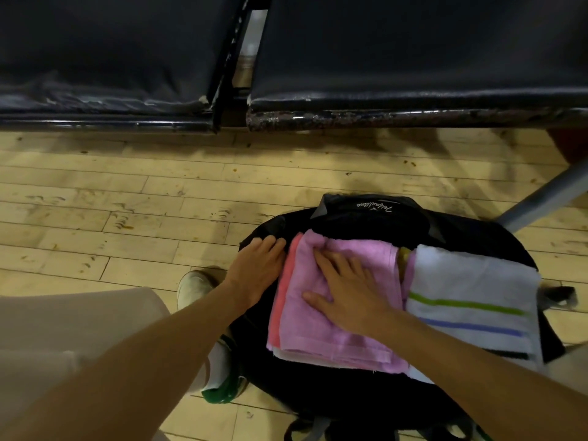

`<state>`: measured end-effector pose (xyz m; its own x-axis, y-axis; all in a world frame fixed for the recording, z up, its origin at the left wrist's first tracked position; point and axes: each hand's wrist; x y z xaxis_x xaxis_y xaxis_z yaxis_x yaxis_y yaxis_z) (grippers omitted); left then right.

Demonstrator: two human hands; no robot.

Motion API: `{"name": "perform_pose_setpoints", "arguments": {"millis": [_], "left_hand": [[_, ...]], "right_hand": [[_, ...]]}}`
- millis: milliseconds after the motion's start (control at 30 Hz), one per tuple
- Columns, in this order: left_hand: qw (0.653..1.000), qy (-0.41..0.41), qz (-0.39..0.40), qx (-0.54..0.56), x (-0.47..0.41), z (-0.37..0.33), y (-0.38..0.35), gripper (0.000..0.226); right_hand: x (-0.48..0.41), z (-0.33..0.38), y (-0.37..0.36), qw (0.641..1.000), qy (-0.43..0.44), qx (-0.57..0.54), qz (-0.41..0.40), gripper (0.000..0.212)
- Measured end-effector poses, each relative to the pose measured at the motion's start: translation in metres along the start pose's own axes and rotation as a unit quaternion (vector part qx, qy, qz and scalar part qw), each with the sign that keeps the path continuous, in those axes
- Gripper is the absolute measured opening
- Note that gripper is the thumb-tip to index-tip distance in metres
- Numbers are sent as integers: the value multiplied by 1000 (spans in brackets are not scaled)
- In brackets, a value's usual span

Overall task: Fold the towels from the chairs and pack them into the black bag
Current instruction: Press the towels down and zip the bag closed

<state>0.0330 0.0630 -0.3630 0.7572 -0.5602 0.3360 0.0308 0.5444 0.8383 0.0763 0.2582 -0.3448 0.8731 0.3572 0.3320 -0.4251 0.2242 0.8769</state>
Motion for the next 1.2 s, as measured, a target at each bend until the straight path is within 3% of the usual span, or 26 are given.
{"name": "perform_pose_setpoints", "arguments": {"millis": [100,400,567,600,667,833,900,967,1033,1100,1200], "left_hand": [[999,4,32,-7,5,-4,-11,56],[999,27,-20,43,13,20,14,38],[981,72,-53,174,13,23,29,23],[968,115,-49,218,11,25,29,15],[918,193,-47,342,9,28,29,21],[732,304,-155,590,14,25,34,16],[686,315,-160,636,16,23,42,14],[702,280,-144,639,20,20,50,13],[766,228,-102,592,22,18,56,12],[839,191,-62,505,24,17,63,17],[912,170,-41,371,17,11,67,32]], "right_hand": [[0,0,3,1000,-6,-14,25,102],[-2,-5,-1,1000,12,1,-13,94],[2,-6,-4,1000,23,-5,-20,93],[3,-6,-4,1000,24,-2,-18,92],[7,-4,-5,999,26,5,-17,89],[12,5,-4,999,38,35,3,88],[6,10,-4,998,35,49,10,91],[-5,12,-3,999,24,39,21,83],[-14,10,-4,999,25,28,33,74],[-13,6,-4,999,30,32,31,82],[-1,1,-3,999,48,-4,9,94]]}}
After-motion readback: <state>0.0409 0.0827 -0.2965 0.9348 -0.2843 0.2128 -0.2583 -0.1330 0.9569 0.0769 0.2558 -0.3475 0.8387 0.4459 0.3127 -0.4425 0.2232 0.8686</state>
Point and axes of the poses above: each hand's wrist, its own x-axis away from the middle knuckle, its own y-axis out of the back of the hand, z = x × y, and after that the axes turned 1 degree about -y, right-handed
